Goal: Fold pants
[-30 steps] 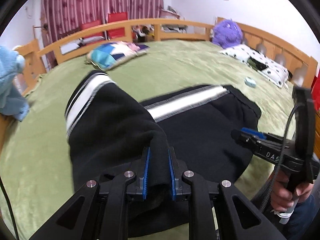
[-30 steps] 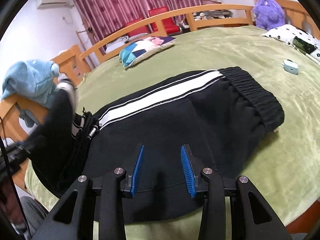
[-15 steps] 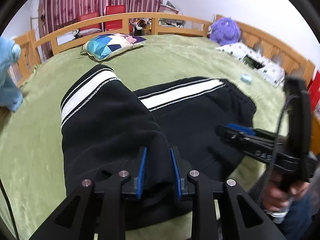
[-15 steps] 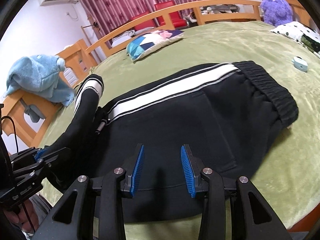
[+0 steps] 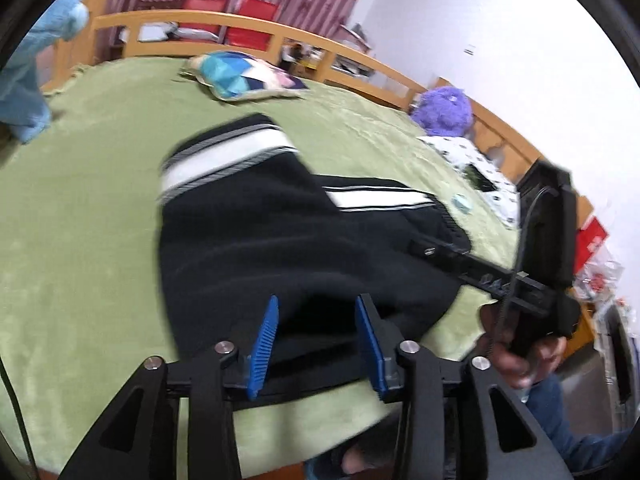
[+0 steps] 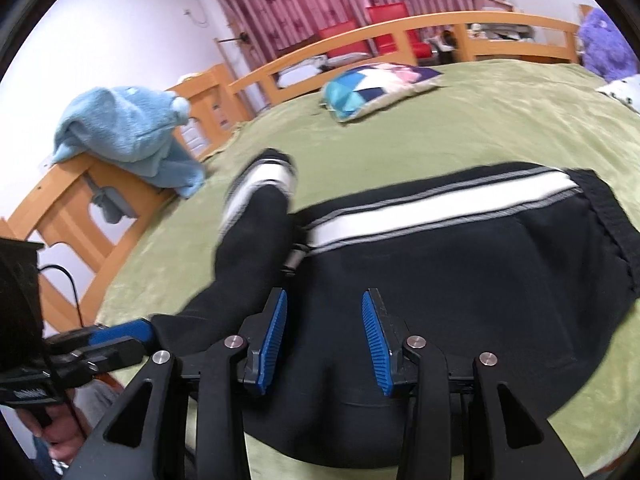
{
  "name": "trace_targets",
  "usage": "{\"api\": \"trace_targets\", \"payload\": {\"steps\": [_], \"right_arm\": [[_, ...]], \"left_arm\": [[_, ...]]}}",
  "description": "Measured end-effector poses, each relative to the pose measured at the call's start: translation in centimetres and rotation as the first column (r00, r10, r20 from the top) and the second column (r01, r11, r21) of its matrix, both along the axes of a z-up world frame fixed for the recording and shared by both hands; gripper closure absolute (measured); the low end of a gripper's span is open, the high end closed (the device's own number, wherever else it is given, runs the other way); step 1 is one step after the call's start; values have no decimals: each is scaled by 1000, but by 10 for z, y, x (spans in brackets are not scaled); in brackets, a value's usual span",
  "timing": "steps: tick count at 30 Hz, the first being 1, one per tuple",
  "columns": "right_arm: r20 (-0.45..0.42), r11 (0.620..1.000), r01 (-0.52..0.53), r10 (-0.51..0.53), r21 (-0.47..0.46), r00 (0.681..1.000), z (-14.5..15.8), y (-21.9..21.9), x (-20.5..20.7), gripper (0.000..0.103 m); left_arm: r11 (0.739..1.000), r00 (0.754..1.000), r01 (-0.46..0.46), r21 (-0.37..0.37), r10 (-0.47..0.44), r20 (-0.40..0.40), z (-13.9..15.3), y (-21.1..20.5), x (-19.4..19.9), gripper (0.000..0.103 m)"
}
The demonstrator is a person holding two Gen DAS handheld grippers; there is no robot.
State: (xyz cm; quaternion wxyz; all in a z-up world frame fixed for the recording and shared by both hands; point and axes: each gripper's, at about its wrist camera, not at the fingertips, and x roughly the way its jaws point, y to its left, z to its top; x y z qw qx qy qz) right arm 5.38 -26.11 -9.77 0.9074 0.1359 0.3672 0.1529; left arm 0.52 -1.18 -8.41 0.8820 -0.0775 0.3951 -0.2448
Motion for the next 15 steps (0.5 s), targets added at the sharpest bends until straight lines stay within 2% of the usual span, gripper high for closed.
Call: {"api": "trace_targets", "payload": {"steps": [4, 9, 10, 11, 12, 14, 15], "right_arm": [[-13, 999, -32, 32, -14, 999, 1, 26, 11, 56], [-97, 998, -67, 67, 5, 993, -15, 56, 45, 57], [-143, 998, -60, 60, 2, 988, -22, 62, 55, 72], [-168, 998, -67, 68, 10, 983, -25, 66, 62, 82], [-178, 997, -77, 77, 7, 981, -25, 69, 65, 88], [-67, 992, -123, 120, -39, 991, -4, 73, 57, 90], [30, 989, -127, 129, -75, 991, 13, 72, 47, 90]], "left_arm": [[993, 996, -93, 74, 92, 9, -9, 23, 2, 57], [985, 986, -156, 69, 159, -44, -23, 53, 8, 57], [983, 984, -167, 72, 171, -54, -26, 58, 8, 57], [981, 982, -175, 78, 180, -57, -26, 61, 7, 57], [978, 980, -186, 90, 191, -58, -27, 65, 8, 57], [974, 976, -201, 103, 208, -58, -28, 71, 10, 57], [971, 974, -210, 110, 218, -61, -28, 73, 12, 57]]}}
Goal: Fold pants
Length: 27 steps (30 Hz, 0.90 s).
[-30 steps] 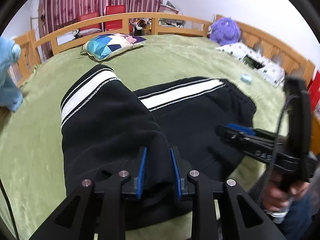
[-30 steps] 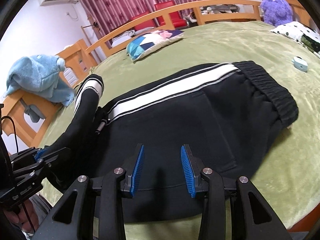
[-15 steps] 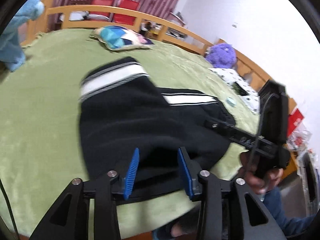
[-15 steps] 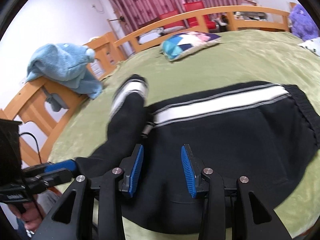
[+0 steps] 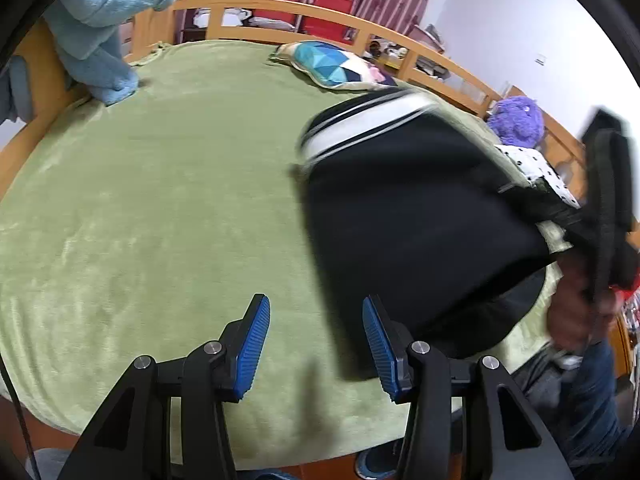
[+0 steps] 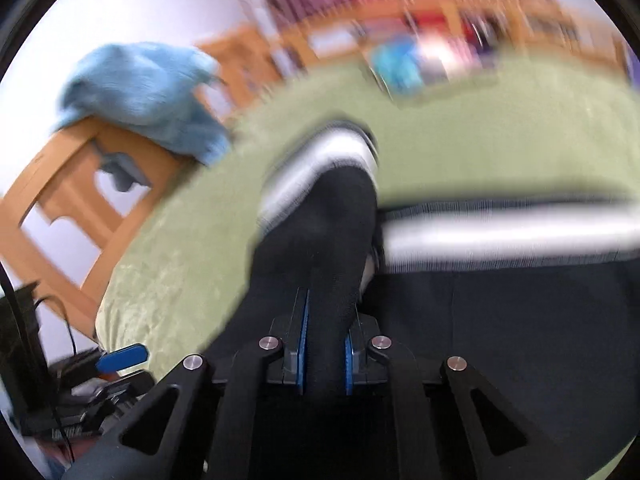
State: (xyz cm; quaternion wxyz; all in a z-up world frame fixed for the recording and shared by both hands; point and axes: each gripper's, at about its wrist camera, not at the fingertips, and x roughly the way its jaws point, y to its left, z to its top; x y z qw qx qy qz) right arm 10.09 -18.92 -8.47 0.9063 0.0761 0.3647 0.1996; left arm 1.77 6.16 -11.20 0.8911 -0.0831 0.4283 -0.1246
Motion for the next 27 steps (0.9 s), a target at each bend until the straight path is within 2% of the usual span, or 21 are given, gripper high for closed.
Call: {"api": "trace_targets", "payload": {"steps": [2, 3, 8, 12, 16, 19, 21, 24, 27], "right_arm": [[76, 1000, 2, -1, -18, 997, 23, -9, -8, 90], [86, 1000, 10, -10, -1, 996, 33, -19, -8, 90], [108, 994, 104, -106, 18, 988, 56, -88, -4, 90], [87, 978, 209, -210, 27, 974, 61, -165, -8, 90], [54, 948, 317, -315, -27, 948, 46, -235, -12, 90], [-10, 915, 391, -394, -101, 919, 9, -279, -11, 90], [-24, 901, 423, -427, -94, 904, -8, -295, -14, 91], [-38, 906, 423, -422, -7, 906, -26, -316, -27, 89], [-57, 902, 416, -424, -118, 904, -40, -315, -20, 69]], "left_arm": [[1000, 1000, -8, -1, 8, -10, 0, 0, 6, 57], [1000, 1000, -9, -4, 9, -13, 1, -1, 8, 57], [1000, 1000, 16, 8, -16, -16, 5, -26, 19, 57], [997, 998, 65, 31, -64, -18, 7, -62, 26, 56], [991, 992, 126, 42, -124, -32, 3, -99, 33, 56], [983, 984, 173, 69, -170, -43, 0, -126, 37, 56], [976, 980, 199, 87, -196, -40, 1, -139, 36, 56], [968, 974, 227, 105, -223, -43, 3, -157, 36, 56], [966, 971, 239, 97, -235, -48, 5, -170, 36, 56]]}}
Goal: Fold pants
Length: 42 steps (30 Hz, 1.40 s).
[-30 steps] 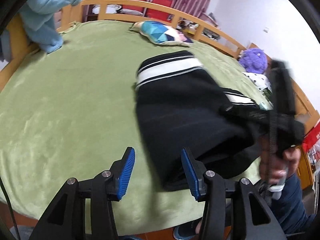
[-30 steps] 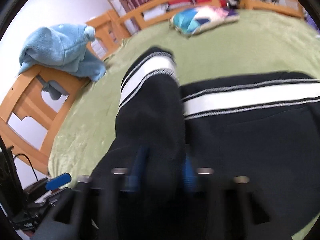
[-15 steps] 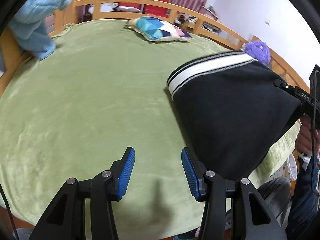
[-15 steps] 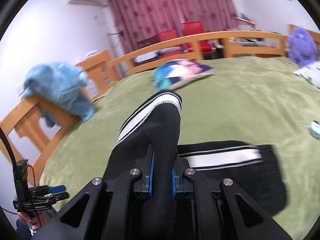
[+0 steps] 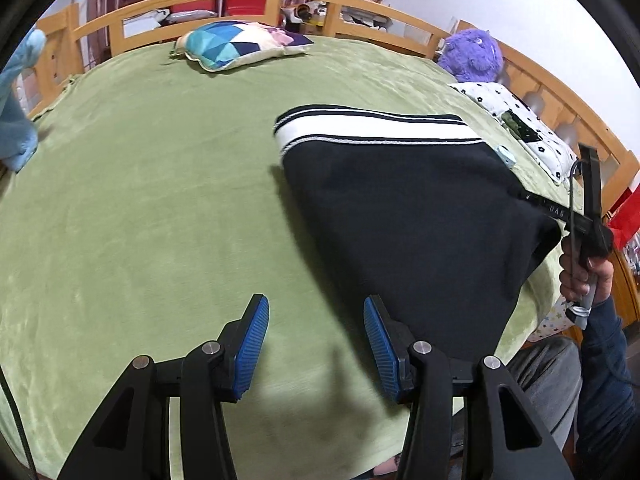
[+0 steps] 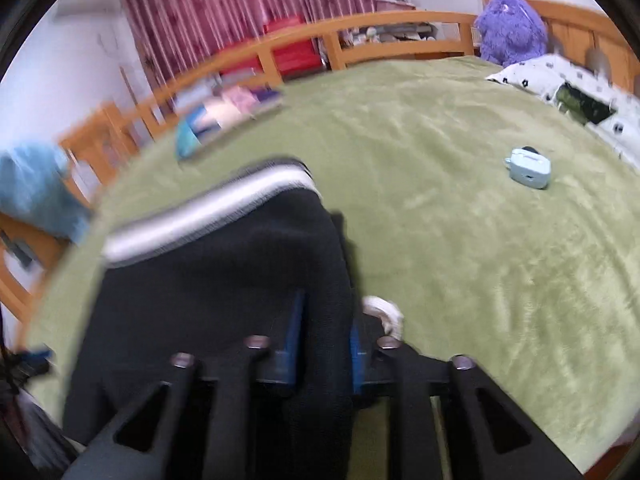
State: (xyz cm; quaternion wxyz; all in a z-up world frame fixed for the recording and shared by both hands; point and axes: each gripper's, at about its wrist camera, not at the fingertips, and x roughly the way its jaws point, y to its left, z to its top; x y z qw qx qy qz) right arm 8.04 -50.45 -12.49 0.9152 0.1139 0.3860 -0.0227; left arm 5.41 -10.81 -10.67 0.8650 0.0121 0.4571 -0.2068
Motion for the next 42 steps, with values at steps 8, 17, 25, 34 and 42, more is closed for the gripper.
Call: {"api": "trace_targets", "payload": {"steps": [8, 17, 25, 34, 42], "right_arm": [[114, 999, -39, 40, -5, 993, 33, 5, -48, 68], [-66, 982, -128, 119, -137, 991, -18, 39, -57, 68], [38, 981, -124, 131, -146, 991, 26, 29, -48, 61], [-106, 995, -48, 57, 83, 993, -15, -7, 36, 40], [-103, 968, -48, 75, 245, 992, -35, -21, 44, 44]], "left_arm": [[996, 997, 55, -71, -58, -42, -8, -35, 1, 53], [994, 987, 110, -29, -112, -118, -45, -44, -23, 46], [998, 997, 28, -55, -32, -71, -25, -29, 12, 46], [995, 994, 1, -98, -11, -106, -44, -38, 63, 47], [970, 981, -50, -238, 3, -193, -71, -32, 81, 44]]}}
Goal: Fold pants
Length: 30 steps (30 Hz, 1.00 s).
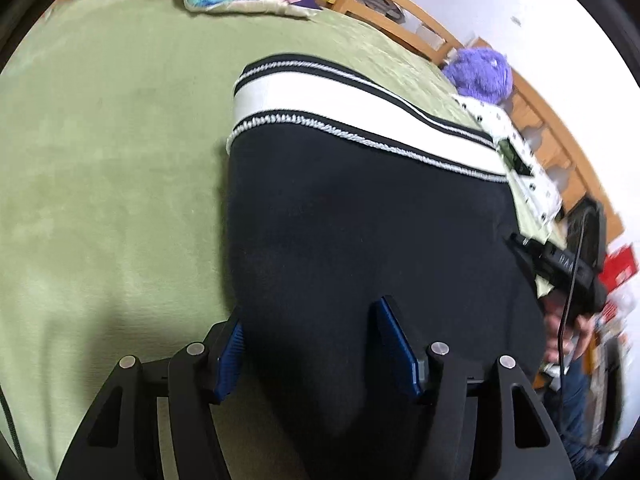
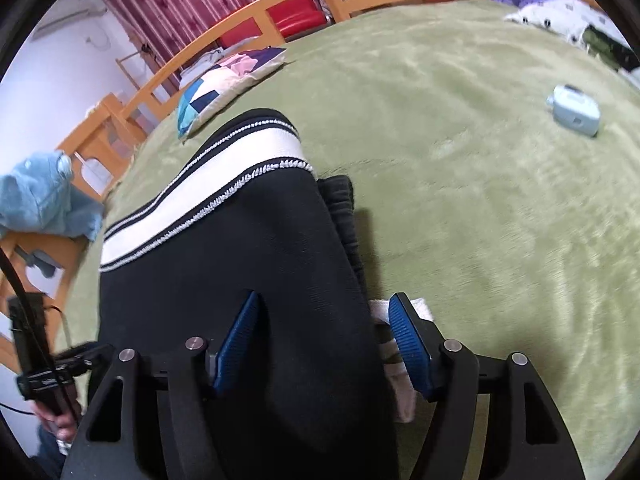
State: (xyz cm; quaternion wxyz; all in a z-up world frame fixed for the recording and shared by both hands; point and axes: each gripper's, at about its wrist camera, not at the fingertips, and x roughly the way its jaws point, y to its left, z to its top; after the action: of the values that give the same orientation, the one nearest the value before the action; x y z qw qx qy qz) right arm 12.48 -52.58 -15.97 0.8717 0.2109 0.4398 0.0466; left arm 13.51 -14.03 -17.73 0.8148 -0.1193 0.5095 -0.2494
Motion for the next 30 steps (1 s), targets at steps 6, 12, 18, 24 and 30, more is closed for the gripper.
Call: {"api": "trace_targets", "payload": {"steps": [6, 12, 18, 24, 30], "right_arm": [[-14, 988, 13, -11, 155, 1000, -10, -5, 1, 59], [71, 988, 63, -74, 144, 995, 32, 18, -18, 82], [130, 992, -21, 5, 127, 992, 67, 92, -22, 84], [141, 963, -166, 138, 214, 980, 53, 184, -8, 84], [73, 988, -146, 141, 56, 987, 21, 206, -1, 65]], "left_arm": [[994, 1000, 17, -109, -17, -3, 6, 11, 3, 88], [991, 997, 6, -135, 4, 71, 39, 38, -5, 92], [996, 987, -66, -57, 73, 141, 76, 117, -3, 92], [984, 980, -145, 99, 129, 154, 79, 192, -2, 92], [962, 983, -172, 213, 154, 98, 41, 194, -6, 72]]}}
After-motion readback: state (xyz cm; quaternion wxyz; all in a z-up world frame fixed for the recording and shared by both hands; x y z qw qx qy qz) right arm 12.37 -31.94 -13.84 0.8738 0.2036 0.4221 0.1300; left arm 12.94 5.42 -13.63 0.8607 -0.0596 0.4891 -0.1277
